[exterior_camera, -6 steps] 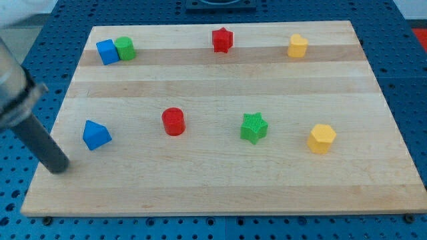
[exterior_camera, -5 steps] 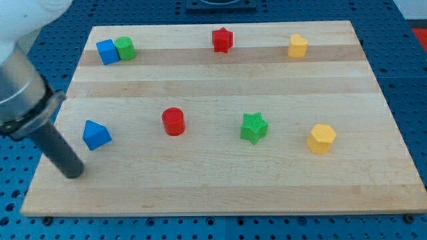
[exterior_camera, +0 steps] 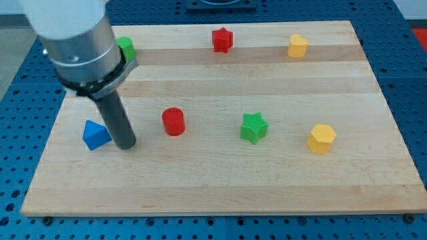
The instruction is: Move your arm to the bottom of the blue triangle
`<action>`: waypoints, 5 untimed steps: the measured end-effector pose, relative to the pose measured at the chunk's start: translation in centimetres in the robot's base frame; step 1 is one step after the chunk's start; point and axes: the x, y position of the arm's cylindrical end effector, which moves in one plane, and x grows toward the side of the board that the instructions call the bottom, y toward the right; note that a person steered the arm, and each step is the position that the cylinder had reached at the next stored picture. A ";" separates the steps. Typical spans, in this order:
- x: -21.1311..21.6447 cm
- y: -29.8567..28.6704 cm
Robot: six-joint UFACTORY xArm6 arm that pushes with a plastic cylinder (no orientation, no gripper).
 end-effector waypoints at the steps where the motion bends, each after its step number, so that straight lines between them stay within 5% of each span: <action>1: 4.6 0.5; 2: 7.8 0.7; 5: 4.7 -6.5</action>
